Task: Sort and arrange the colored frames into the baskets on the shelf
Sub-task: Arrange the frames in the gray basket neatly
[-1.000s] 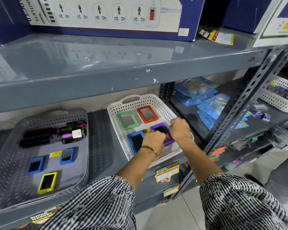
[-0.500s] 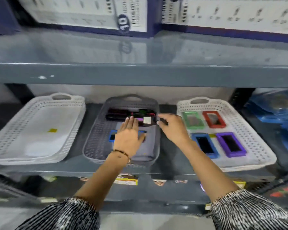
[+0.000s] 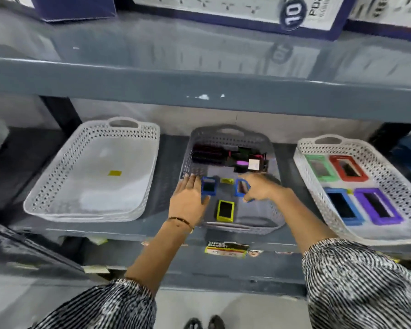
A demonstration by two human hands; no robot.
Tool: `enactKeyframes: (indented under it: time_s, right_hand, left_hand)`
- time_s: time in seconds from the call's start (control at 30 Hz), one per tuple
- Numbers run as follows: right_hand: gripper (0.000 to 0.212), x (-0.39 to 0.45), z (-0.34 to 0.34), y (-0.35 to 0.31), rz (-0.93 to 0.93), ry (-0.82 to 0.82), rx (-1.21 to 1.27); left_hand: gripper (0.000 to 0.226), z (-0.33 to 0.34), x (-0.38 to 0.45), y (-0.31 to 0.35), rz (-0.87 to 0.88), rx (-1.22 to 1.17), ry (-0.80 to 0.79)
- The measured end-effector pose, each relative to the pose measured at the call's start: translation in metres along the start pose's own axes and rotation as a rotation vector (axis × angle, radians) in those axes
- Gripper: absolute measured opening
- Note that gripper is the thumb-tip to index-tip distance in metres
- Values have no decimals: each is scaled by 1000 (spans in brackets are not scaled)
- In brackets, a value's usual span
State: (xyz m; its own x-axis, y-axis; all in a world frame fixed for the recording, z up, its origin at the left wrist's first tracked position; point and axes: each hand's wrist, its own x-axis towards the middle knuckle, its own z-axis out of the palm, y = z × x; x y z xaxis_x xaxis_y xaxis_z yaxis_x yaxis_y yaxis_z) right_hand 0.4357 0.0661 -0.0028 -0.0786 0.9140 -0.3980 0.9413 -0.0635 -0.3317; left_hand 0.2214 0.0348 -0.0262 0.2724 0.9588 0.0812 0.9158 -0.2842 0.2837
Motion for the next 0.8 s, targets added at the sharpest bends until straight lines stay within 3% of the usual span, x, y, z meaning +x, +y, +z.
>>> enactKeyframes:
  time_s: [0.4, 0.6, 0.8]
  right_hand:
    - [44, 11, 7, 6, -67, 60, -33]
    - [68, 11, 6, 11, -106, 34, -8]
    - [75, 13, 8, 15, -96, 20, -5]
  left_hand:
    - [55, 5, -3, -3, 13, -71, 117]
    - [54, 5, -4, -3, 7, -76, 129]
    - [54, 6, -3, -3, 4, -67, 129]
